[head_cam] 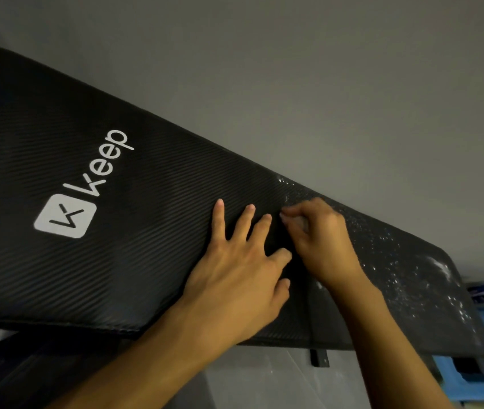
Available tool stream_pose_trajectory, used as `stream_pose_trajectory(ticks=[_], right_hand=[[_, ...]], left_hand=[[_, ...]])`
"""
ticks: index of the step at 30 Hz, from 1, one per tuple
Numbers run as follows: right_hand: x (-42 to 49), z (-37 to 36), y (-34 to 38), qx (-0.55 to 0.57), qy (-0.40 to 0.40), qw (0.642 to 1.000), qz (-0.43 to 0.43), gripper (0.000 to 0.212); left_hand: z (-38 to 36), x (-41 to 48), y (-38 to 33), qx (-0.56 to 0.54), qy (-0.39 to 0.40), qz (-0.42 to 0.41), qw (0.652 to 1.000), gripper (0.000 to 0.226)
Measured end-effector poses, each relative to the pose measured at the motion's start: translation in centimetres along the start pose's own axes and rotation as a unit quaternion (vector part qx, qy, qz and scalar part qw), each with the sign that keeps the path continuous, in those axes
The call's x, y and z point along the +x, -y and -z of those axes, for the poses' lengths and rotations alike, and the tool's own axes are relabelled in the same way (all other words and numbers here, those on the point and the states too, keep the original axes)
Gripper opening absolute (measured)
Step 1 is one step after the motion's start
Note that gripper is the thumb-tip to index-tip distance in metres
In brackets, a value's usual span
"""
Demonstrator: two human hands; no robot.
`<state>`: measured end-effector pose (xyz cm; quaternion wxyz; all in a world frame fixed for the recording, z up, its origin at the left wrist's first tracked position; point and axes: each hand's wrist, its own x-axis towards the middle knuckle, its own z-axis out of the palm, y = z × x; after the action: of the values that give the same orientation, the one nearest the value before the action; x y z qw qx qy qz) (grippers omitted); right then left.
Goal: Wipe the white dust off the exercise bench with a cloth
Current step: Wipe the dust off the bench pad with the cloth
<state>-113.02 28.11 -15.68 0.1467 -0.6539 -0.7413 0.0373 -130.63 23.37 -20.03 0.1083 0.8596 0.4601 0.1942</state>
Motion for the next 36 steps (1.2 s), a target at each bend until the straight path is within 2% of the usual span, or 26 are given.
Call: stream_pose_trajectory(ticks=[2,5,9,15,18,20,24,26,30,36], right_hand=[[-2.0,0.6,-0.2,0.041,0.003,0.999,0.010,0.012],[-2.0,0.8,-0.8,0.054,-0.002,0.999,-0.005,0.009],[0.2,-0.1,-0.1,0.005,-0.007,0.999,-0.032,0.017],[-5.1,1.1,1.0,0.100,0.051,0.991,0.067,0.010],[-3.4,1.4,0.2,0.015,0.075,0.994,0.084,0.015],[0.0,0.6,-0.4,-0.037,0.048,0.996,0.062,0.017],[6.1,-1.2,-0.3,0.034,-0.010,0.995,-0.089,0.020],[6.5,-1.4,0.2,0.025,-0.017,0.996,-0.082,0.017],[2.9,-0.2,-0.1,0.047,0.021,0.999,0.000,0.015],[7.2,-1.4,-0.5,-0.018,-0.050,0.994,-0.094,0.016]], left_hand=[[0.0,0.1,0.0,-0.012,-0.010,0.009,1.000,0.048],[0.2,0.2,-0.1,0.002,-0.015,0.043,0.999,0.056],[0.5,0.2,-0.5,0.048,-0.006,0.103,0.993,0.076],[0.4,0.3,-0.6,0.052,0.007,0.095,0.994,0.085],[0.3,0.4,-0.5,0.061,0.007,0.094,0.994,0.086],[0.4,0.3,-0.5,0.064,0.012,0.092,0.994,0.084],[0.4,0.4,-0.5,0.067,0.014,0.086,0.994,0.082],[0.3,0.3,-0.5,0.063,0.003,0.087,0.994,0.082],[0.1,0.3,-0.5,0.062,-0.010,0.090,0.994,0.081],[0.3,0.5,-0.4,0.055,0.010,0.102,0.993,0.079]])
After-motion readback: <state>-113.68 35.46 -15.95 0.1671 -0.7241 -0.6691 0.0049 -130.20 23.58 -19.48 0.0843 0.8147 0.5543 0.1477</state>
